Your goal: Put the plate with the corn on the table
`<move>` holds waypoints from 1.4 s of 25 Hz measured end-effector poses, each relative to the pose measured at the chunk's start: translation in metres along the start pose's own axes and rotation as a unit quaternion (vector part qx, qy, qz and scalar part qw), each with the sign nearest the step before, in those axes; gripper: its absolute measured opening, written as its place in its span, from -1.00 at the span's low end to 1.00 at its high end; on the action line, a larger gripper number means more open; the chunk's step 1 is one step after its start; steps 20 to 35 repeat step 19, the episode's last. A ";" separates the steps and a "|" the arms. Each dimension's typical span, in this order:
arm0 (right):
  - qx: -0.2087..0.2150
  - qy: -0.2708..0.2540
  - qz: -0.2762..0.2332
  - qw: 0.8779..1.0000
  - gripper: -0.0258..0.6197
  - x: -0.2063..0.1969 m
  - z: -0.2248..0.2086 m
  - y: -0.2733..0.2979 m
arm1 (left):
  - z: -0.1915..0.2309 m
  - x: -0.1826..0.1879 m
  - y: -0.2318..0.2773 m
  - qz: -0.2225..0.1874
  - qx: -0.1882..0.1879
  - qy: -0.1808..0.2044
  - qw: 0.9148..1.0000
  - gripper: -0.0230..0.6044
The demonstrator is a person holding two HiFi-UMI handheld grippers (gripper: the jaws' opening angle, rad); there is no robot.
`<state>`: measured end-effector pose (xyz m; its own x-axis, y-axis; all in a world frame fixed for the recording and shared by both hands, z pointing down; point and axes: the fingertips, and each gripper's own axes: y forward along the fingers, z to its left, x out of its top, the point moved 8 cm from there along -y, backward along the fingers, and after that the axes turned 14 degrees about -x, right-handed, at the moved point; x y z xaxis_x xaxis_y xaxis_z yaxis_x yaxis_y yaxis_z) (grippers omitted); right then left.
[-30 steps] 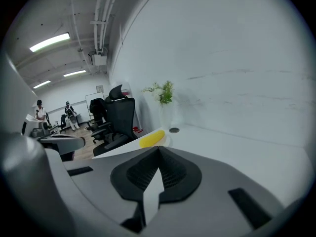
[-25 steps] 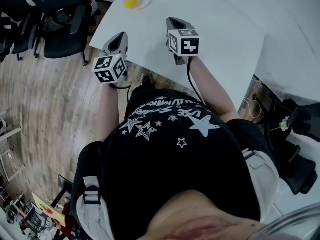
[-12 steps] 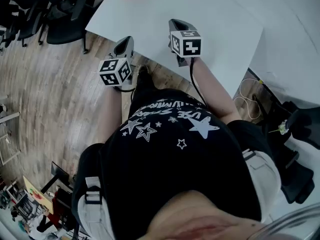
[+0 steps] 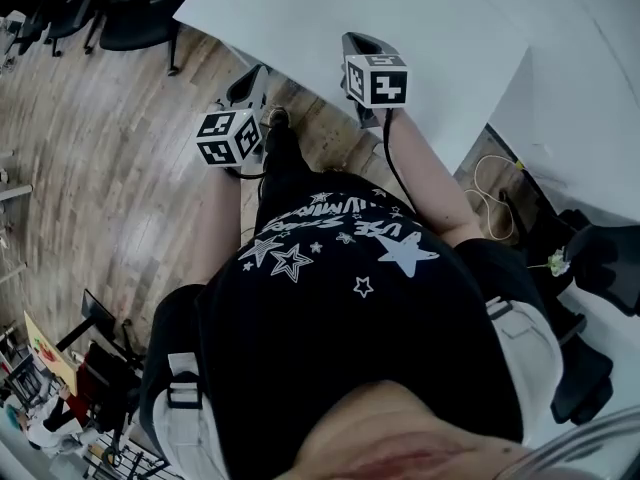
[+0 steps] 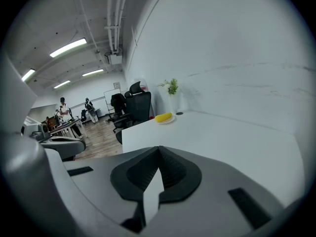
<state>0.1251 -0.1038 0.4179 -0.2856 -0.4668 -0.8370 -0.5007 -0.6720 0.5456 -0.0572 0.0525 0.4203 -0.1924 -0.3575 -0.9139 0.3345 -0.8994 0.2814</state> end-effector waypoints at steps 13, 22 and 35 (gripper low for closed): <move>0.033 0.003 0.003 0.999 -0.90 -0.023 0.005 -0.033 | -0.042 -0.018 -0.037 0.002 0.032 -0.006 0.999 -0.91; 0.030 0.010 0.003 1.000 -0.90 -0.031 0.000 -0.036 | -0.049 -0.022 -0.028 0.004 0.020 -0.003 1.000 -0.91; 0.030 0.010 0.003 1.000 -0.90 -0.031 0.000 -0.036 | -0.049 -0.022 -0.028 0.004 0.020 -0.003 1.000 -0.91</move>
